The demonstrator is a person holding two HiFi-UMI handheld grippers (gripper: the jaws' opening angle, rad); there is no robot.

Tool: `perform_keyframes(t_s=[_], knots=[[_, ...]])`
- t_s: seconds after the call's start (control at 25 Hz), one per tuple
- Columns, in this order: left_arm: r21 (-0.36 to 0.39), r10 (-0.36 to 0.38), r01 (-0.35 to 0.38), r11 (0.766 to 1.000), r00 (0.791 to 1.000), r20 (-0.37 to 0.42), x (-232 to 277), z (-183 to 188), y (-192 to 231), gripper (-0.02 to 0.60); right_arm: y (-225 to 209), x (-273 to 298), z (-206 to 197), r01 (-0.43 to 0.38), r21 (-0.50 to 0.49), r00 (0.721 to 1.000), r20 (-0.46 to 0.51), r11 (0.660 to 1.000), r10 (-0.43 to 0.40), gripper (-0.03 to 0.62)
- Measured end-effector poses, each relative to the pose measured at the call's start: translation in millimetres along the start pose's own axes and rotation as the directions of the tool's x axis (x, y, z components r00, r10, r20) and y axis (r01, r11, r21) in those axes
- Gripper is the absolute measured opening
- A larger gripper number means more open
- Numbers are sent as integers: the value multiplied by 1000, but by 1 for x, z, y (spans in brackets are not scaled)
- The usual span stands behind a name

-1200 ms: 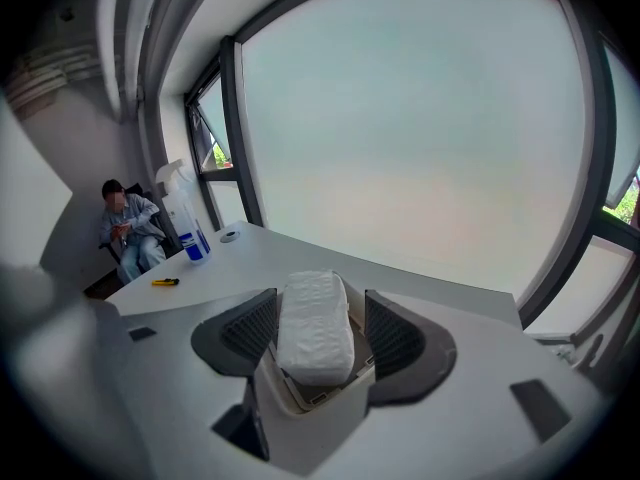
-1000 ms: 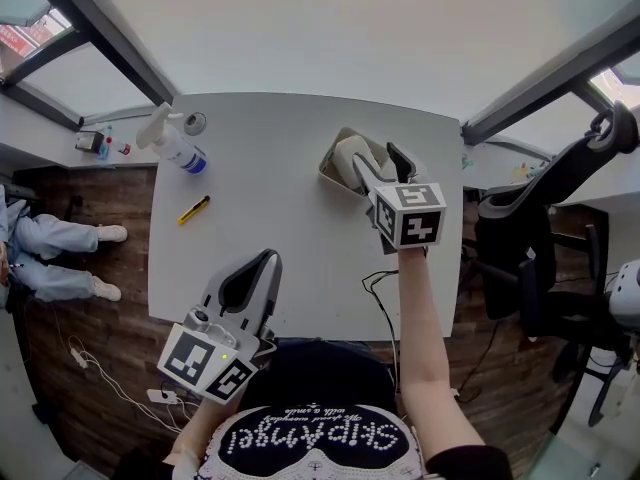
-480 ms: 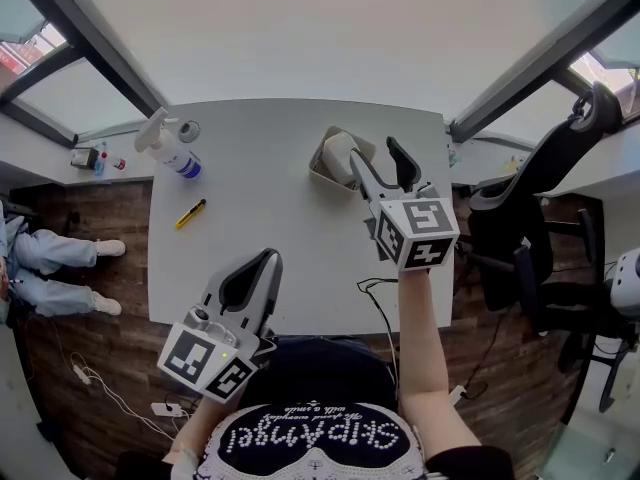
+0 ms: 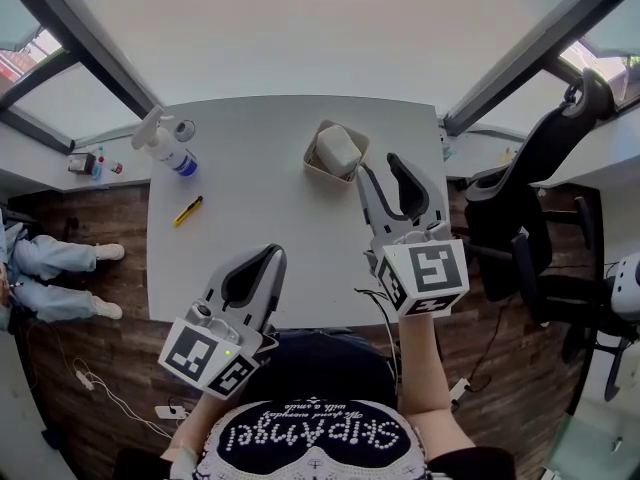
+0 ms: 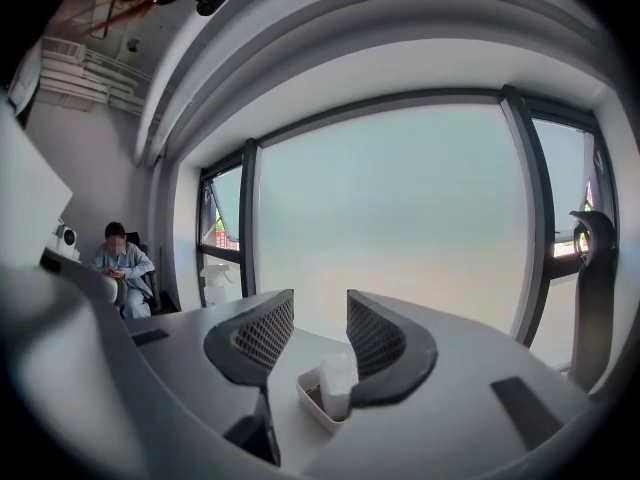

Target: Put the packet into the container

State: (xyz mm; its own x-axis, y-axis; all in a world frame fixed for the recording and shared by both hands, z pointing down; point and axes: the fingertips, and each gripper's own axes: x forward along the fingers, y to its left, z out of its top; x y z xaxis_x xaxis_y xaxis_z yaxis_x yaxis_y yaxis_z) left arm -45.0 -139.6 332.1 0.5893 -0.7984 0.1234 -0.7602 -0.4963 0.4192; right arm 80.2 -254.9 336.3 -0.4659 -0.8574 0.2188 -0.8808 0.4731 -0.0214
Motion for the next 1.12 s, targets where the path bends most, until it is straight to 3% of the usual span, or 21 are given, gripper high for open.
perform_keyframes(t_s=[0.44, 1.12], knots=[[14, -30, 30, 999, 999, -16, -1, -3, -9, 8, 41, -51, -8, -59, -35, 998, 3, 998, 59, 109], [32, -93, 94, 995, 995, -48, 5, -15, -30, 8, 81, -107, -46, -130, 71, 990, -46, 989, 133, 49]])
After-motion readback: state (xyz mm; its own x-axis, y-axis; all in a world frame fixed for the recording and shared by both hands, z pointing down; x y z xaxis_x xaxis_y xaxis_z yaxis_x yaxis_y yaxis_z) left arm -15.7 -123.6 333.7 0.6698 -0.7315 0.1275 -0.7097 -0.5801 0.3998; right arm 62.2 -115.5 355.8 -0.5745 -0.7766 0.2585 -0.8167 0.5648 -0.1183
